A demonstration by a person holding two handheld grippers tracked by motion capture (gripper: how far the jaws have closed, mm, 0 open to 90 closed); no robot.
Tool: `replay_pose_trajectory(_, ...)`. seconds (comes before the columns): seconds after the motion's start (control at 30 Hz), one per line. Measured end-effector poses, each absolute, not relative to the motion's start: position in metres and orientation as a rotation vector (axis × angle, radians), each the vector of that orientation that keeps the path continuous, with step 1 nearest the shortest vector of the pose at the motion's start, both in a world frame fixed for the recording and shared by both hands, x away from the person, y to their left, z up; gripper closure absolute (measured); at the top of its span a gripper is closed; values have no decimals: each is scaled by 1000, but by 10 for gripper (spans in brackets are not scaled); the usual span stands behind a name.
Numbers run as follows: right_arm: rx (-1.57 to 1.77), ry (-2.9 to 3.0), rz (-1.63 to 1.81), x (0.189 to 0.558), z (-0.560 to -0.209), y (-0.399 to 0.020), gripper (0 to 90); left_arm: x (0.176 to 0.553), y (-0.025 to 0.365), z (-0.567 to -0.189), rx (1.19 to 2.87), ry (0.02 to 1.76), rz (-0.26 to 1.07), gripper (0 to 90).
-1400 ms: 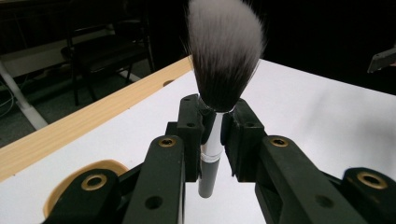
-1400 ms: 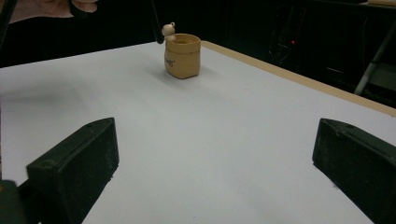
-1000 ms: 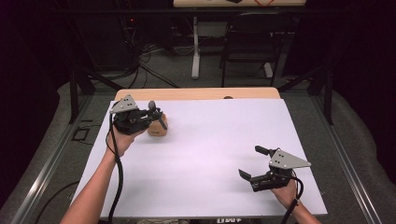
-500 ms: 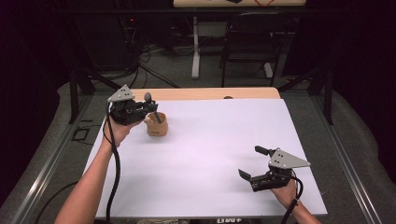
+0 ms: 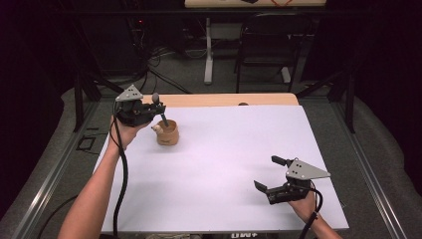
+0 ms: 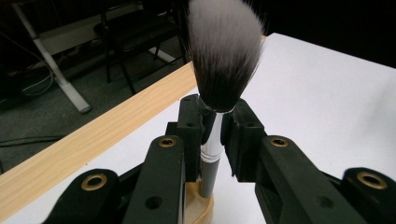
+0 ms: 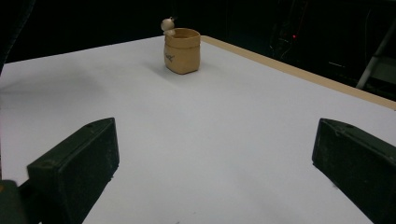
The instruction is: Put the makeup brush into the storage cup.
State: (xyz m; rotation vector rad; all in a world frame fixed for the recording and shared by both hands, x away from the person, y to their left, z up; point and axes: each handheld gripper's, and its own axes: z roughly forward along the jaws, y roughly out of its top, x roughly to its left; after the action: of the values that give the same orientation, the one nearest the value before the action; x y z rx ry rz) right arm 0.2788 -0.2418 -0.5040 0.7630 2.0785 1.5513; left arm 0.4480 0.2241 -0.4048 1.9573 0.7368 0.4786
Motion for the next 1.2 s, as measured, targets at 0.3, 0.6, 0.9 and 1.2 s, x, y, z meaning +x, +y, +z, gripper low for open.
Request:
replay_pose_trajectory(0.3,761,2083,1548,279,-504,-242,0,462,221,-415,1987,777,476,771)
replay_pose_trajectory(0.6,765,2088,1549,279,-504,-242,0,472,218,-427,1997,816,479,770)
replay_pose_trajectory(0.9,765,2088,1551,279,-504,-242,1,479,217,-437,2008,854,468,770)
replay_pose_trajectory(1.2,764,2087,1551,279,-504,-242,1,480,221,-439,1987,854,446,572)
